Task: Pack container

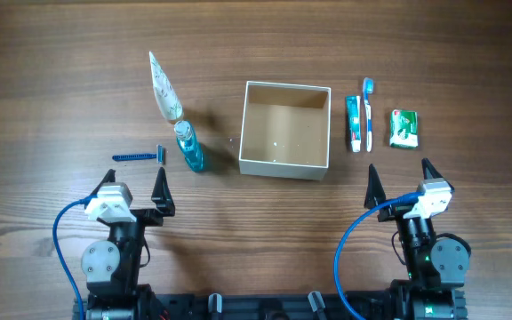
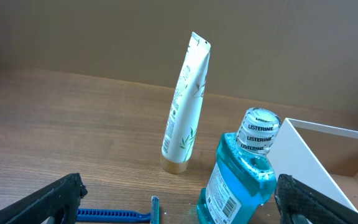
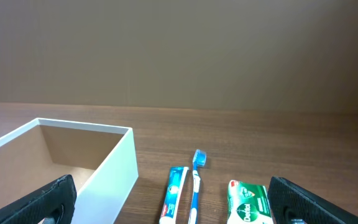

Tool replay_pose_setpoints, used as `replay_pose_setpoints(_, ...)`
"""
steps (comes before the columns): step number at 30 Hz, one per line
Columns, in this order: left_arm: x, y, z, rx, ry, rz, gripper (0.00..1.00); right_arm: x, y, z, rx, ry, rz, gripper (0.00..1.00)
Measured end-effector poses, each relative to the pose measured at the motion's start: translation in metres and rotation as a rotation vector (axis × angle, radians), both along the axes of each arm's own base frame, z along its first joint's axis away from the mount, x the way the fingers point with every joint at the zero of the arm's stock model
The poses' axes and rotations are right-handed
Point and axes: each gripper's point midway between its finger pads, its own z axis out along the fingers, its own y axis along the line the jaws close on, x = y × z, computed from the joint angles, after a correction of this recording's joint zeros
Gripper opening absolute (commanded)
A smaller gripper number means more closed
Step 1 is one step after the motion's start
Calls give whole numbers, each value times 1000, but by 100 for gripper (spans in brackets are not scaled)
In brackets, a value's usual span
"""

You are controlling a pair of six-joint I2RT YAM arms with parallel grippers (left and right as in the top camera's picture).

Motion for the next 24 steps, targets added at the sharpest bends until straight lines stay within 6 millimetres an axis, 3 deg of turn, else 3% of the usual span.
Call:
replay_pose_setpoints(5, 0, -1, 4, 0, -19, -6, 100, 0, 0, 0, 0, 0, 0, 100)
replay_pose_setpoints(12, -4, -14, 63, 15, -265, -81, 100, 0, 0, 0, 0, 0, 0, 100)
replay_pose_setpoints(17, -9, -19, 80, 16, -296, -110, 100, 0, 0, 0, 0, 0, 0, 100)
replay_pose_setpoints(21, -18, -22, 114, 25, -284, -125, 100, 0, 0, 0, 0, 0, 0, 100)
replay_pose_setpoints(24, -24, -29, 153, 66, -259, -161, 100, 0, 0, 0, 0, 0, 0, 100)
